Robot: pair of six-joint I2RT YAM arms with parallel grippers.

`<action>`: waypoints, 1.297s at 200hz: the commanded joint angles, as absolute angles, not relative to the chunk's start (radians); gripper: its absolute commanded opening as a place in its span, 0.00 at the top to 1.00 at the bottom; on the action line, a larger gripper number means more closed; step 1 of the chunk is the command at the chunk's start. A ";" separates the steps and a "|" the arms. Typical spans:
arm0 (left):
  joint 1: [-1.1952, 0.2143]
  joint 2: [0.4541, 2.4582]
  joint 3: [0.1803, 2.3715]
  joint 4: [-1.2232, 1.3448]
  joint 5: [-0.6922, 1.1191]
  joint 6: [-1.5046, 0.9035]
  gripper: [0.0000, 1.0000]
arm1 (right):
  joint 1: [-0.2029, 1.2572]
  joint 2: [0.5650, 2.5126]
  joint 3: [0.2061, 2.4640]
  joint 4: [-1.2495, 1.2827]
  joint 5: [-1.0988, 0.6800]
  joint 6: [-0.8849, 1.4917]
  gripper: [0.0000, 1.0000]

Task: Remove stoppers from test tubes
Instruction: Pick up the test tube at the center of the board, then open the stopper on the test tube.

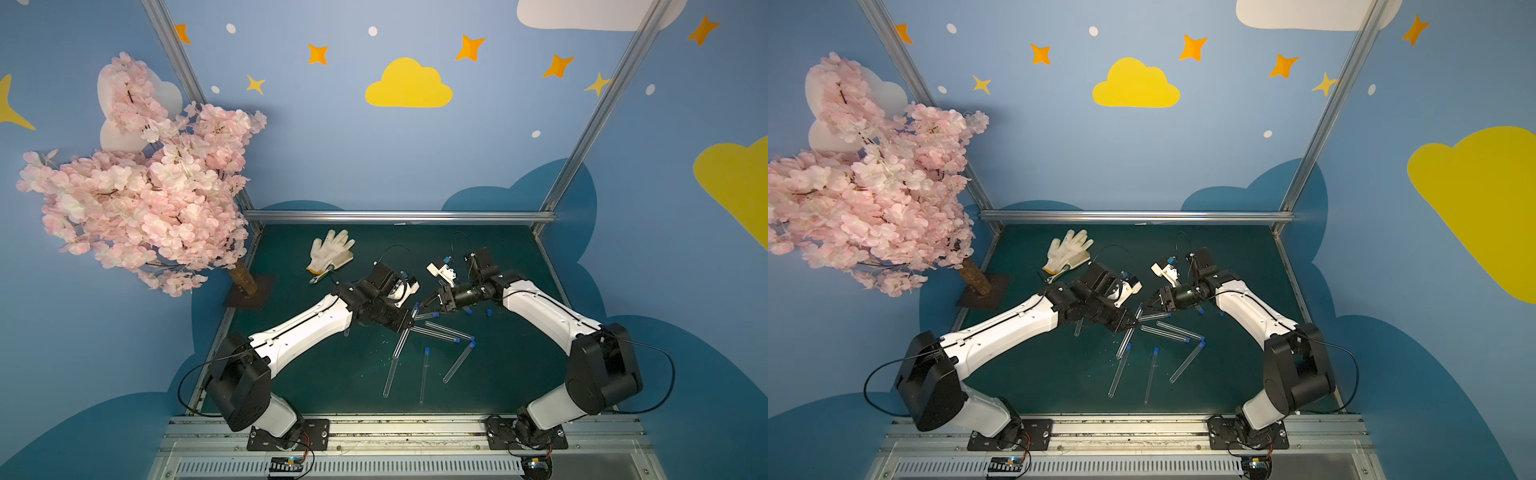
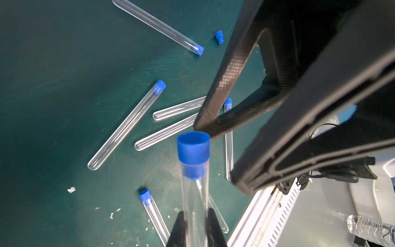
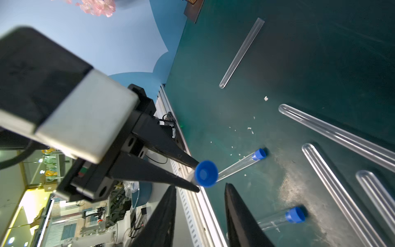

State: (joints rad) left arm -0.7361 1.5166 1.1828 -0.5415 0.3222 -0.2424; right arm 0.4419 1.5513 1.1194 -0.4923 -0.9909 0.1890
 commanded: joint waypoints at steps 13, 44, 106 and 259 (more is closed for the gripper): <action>-0.743 1.496 1.178 -0.527 0.348 -0.221 0.96 | 0.455 1.572 1.156 -0.456 -1.022 0.207 0.66; -0.742 1.489 1.178 -0.522 0.351 -0.219 0.96 | 0.463 1.582 1.163 -0.455 -1.022 0.209 0.72; -0.742 1.489 1.177 -0.528 0.351 -0.211 0.97 | 0.464 1.590 1.170 -0.454 -1.016 0.213 0.80; -0.742 1.483 1.168 -0.532 0.344 -0.207 0.97 | 0.458 1.584 1.159 -0.420 -1.019 0.245 0.86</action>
State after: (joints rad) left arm -0.7406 1.5085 1.1816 -0.5285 0.3393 -0.2241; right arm 0.4587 1.5837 1.1423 -0.4442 -1.0039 0.2401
